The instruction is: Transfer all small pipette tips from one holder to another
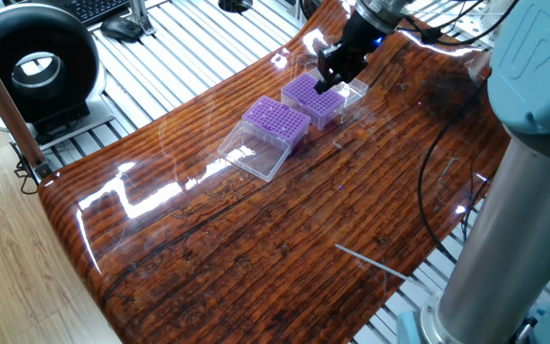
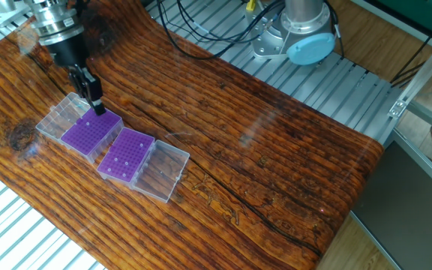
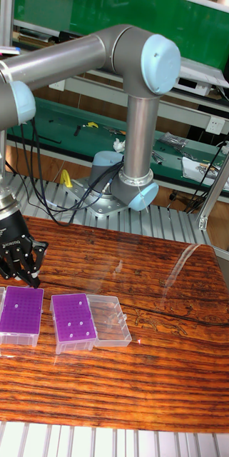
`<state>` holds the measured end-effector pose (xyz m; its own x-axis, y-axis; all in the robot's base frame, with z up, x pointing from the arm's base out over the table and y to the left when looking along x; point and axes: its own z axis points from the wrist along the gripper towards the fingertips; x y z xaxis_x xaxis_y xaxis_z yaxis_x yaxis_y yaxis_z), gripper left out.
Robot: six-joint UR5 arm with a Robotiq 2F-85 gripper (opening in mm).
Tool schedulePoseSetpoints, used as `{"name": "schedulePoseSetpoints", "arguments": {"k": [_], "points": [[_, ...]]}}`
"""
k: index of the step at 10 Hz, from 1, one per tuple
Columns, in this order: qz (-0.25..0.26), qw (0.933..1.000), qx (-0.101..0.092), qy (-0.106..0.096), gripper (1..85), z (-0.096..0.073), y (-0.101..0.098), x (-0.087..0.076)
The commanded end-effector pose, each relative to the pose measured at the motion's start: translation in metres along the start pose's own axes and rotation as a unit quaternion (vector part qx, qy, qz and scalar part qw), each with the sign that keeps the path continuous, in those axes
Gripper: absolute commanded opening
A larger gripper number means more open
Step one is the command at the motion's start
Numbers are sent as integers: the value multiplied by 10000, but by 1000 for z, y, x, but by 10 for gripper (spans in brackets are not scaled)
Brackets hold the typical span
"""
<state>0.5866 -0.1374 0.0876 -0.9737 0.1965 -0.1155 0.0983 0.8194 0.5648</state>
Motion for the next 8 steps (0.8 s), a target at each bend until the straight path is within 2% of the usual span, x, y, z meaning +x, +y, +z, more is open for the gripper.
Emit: {"name": "schedulePoseSetpoints", "arguments": {"k": [1,8], "points": [[-30,9997,-235,-26,10,-4,3,-2],[-174,9985,-525,-1,10,-10,-3,4]]}}
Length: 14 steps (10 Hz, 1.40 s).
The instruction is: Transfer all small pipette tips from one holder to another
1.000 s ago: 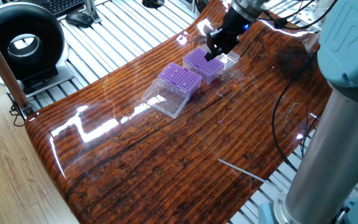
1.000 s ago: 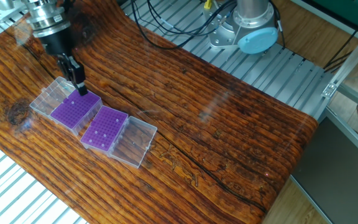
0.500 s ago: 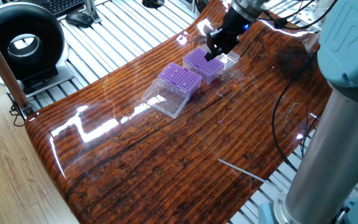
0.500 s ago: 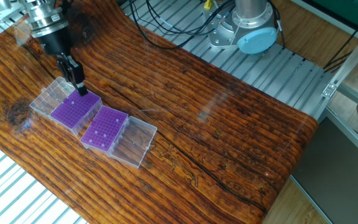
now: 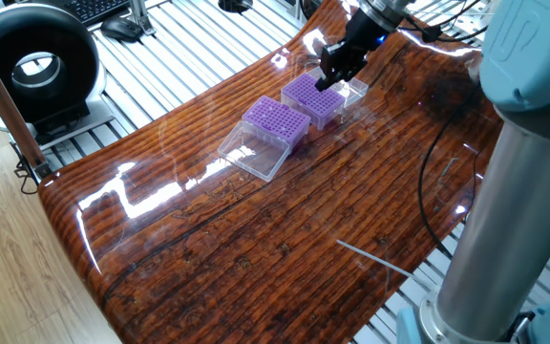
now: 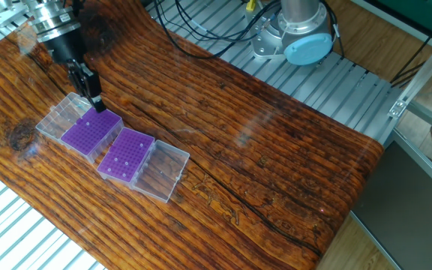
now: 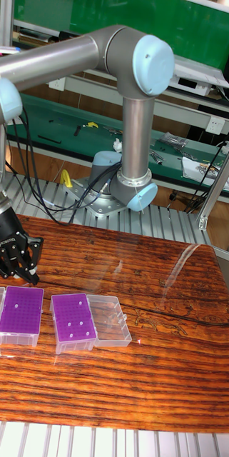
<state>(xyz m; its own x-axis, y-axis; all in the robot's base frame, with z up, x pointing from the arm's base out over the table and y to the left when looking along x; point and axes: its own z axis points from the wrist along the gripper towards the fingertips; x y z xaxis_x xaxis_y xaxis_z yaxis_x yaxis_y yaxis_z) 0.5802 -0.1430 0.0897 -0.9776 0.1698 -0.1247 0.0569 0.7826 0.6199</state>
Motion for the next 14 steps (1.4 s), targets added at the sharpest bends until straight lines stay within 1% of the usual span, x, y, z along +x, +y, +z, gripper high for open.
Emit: {"name": "schedulePoseSetpoints", "arguments": {"k": [1,4,8,10,12,13,14], "points": [[-69,9998,-203,-43,10,-5,2,-1],[-133,9991,-399,-98,10,-6,10,-2],[-211,9983,-526,-136,10,-7,15,-4],[-259,9979,-585,-138,10,-5,12,-6],[-324,9969,-703,-141,10,-3,8,-7],[-339,9969,-703,-142,10,-3,6,-6],[-351,9965,-747,-151,10,-3,6,-6]]}}
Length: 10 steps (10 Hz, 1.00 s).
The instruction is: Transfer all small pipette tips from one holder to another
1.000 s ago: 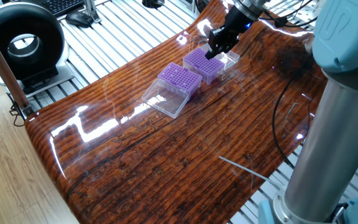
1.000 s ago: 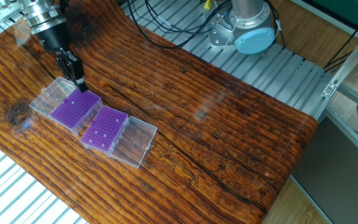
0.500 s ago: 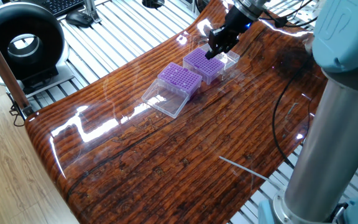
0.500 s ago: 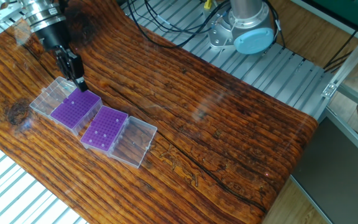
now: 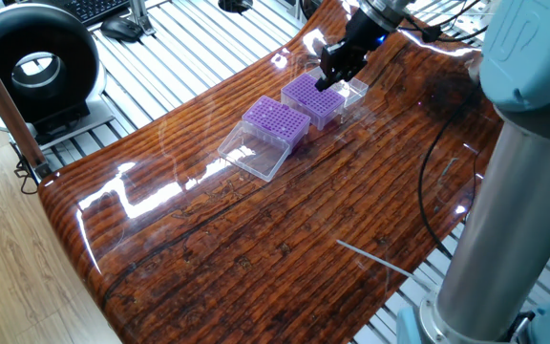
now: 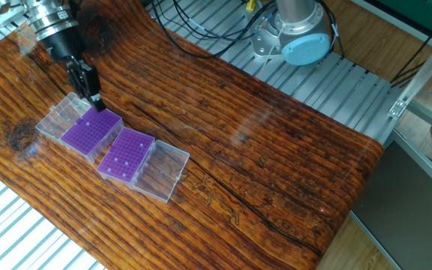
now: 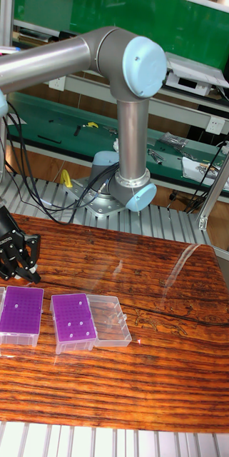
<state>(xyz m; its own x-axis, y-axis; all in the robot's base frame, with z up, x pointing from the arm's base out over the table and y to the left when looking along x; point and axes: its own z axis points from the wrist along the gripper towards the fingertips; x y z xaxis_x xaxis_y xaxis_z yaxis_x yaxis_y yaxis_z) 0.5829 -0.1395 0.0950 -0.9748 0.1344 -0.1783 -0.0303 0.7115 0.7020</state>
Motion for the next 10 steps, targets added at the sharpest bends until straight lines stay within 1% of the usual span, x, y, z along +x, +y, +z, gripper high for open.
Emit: {"name": "schedulePoseSetpoints", "arguments": {"k": [1,2,3,4,7,9,10], "points": [[-40,9998,-174,-69,10,-2,1,-4],[-48,9998,-204,-78,10,-2,2,-4],[-24,9995,-307,-97,10,-2,6,-5],[-5,9993,-352,-107,10,-2,8,-6],[25,9986,-498,-174,10,-1,11,-7],[35,9986,-505,-174,10,1,10,-7],[34,9982,-564,-185,10,1,12,-8]]}}
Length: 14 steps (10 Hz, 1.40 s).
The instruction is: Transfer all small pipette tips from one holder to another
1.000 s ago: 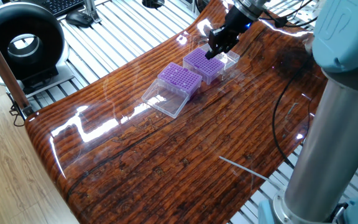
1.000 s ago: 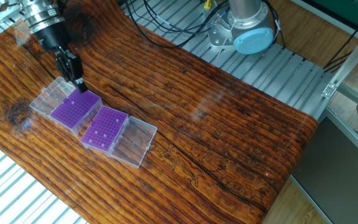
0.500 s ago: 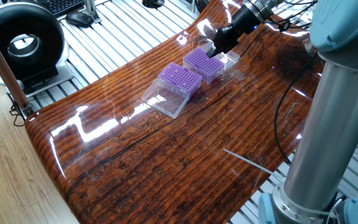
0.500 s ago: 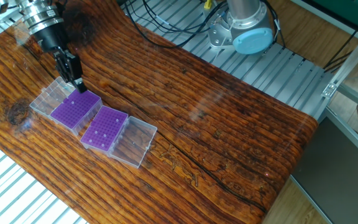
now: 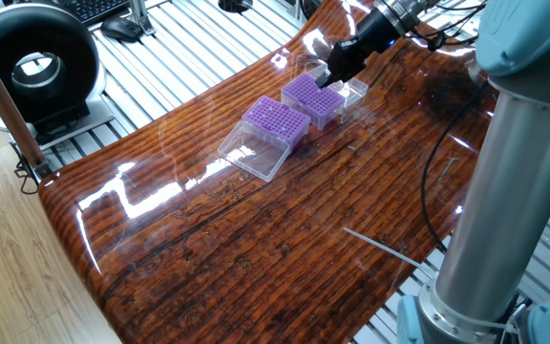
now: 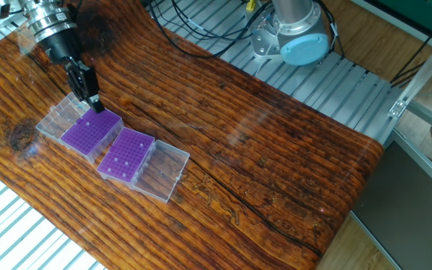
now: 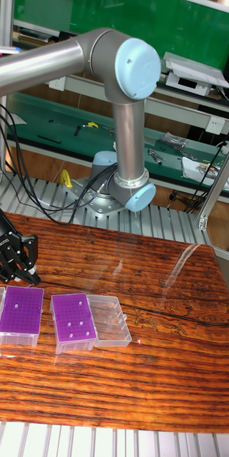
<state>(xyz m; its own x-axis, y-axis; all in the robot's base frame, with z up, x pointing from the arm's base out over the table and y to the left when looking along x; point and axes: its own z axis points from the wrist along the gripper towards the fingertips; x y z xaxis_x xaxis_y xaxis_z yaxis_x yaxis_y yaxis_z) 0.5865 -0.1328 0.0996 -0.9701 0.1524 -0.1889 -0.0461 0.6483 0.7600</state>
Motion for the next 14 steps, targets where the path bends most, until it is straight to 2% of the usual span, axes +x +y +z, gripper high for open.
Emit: {"name": "schedulePoseSetpoints", "arguments": {"k": [1,6,10,14], "points": [[22,9999,-143,-81,10,0,4,-5],[19,9992,-362,-155,10,3,7,-5],[-14,9993,-354,-148,10,6,4,-5],[-54,9989,-434,-162,10,9,1,-4]]}}
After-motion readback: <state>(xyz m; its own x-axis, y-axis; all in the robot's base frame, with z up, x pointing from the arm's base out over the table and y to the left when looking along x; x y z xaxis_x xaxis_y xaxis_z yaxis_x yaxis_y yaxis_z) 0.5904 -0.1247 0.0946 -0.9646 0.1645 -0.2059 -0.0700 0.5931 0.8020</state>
